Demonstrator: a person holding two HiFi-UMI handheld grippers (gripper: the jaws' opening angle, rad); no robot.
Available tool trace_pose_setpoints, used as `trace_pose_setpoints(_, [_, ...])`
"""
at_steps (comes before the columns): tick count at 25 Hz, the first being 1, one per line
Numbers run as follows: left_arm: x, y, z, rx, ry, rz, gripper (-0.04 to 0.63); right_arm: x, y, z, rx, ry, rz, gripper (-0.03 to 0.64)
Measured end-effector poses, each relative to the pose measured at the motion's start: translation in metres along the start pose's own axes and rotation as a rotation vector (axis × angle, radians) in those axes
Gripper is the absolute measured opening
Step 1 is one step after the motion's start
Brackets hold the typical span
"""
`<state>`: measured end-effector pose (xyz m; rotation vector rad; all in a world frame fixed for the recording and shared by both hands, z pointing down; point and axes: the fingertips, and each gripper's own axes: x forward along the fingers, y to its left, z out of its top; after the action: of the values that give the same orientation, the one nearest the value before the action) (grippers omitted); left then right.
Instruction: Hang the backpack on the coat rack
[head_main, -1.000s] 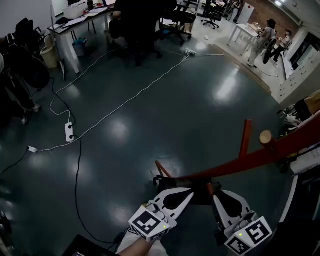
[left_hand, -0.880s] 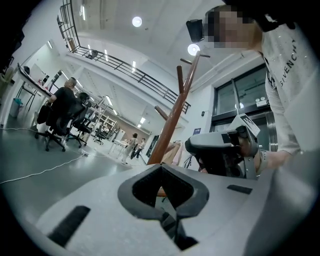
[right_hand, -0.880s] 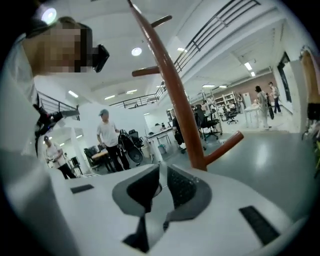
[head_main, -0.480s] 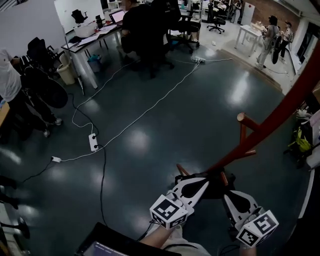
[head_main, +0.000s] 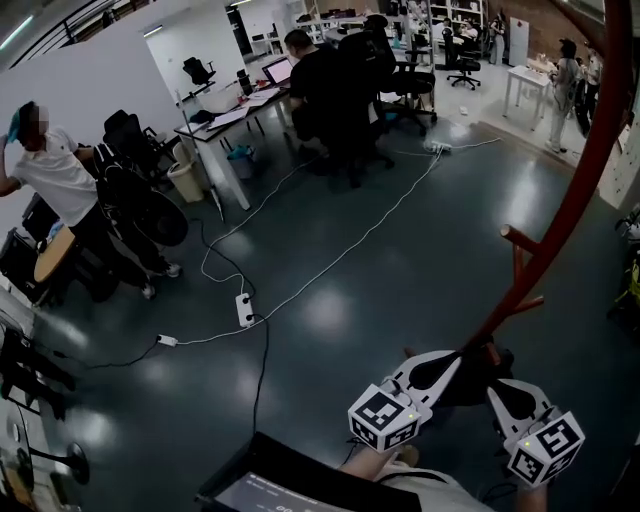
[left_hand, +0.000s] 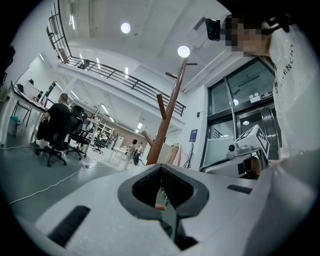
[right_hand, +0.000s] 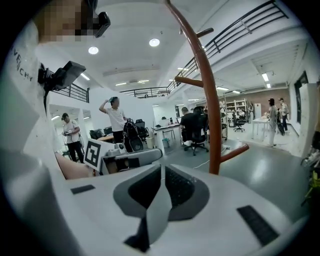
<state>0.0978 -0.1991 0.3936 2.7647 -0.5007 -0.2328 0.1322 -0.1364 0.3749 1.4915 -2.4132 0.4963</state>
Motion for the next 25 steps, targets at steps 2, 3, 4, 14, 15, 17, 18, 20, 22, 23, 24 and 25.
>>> trace_pose_setpoints(2, [-0.005, 0.0, 0.007, 0.013, -0.006, 0.001, 0.009, 0.0, 0.006, 0.003, -0.01, -0.01, -0.002, 0.037])
trace_pose_setpoints(3, [-0.007, 0.0, 0.01, 0.018, -0.009, 0.0, 0.009, 0.0, 0.008, 0.004, -0.014, -0.013, -0.004, 0.037])
trace_pose_setpoints(4, [-0.008, -0.001, 0.013, 0.022, -0.013, -0.001, 0.009, -0.001, 0.01, 0.005, -0.018, -0.014, -0.007, 0.037])
trace_pose_setpoints(14, [-0.021, -0.001, 0.011, -0.023, -0.068, 0.003, 0.009, -0.012, 0.02, -0.003, -0.099, 0.044, -0.063, 0.034])
trace_pose_setpoints(15, [-0.021, -0.001, 0.01, -0.029, -0.07, 0.001, 0.009, -0.013, 0.019, -0.003, -0.102, 0.05, -0.068, 0.034])
trace_pose_setpoints(17, [-0.021, -0.002, 0.008, -0.036, -0.068, -0.005, 0.009, -0.014, 0.019, -0.005, -0.098, 0.061, -0.079, 0.034])
trace_pose_setpoints(18, [-0.022, -0.003, 0.008, -0.037, -0.066, -0.009, 0.009, -0.015, 0.019, -0.007, -0.095, 0.066, -0.084, 0.034])
trace_pose_setpoints(20, [-0.023, -0.005, 0.008, -0.036, -0.066, -0.013, 0.009, -0.016, 0.018, -0.01, -0.089, 0.07, -0.09, 0.034])
trace_pose_setpoints(22, [-0.025, -0.004, 0.008, -0.035, -0.066, -0.009, 0.009, -0.016, 0.019, -0.01, -0.074, 0.065, -0.083, 0.034])
trace_pose_setpoints(23, [-0.025, -0.003, 0.008, -0.035, -0.068, -0.005, 0.009, -0.016, 0.019, -0.01, -0.058, 0.059, -0.074, 0.034])
trace_pose_setpoints(24, [-0.026, -0.002, 0.008, -0.035, -0.07, -0.001, 0.009, -0.015, 0.02, -0.009, -0.04, 0.05, -0.064, 0.034])
trace_pose_setpoints(25, [-0.027, -0.001, 0.008, -0.037, -0.073, 0.004, 0.009, -0.015, 0.021, -0.008, -0.027, 0.044, -0.058, 0.034])
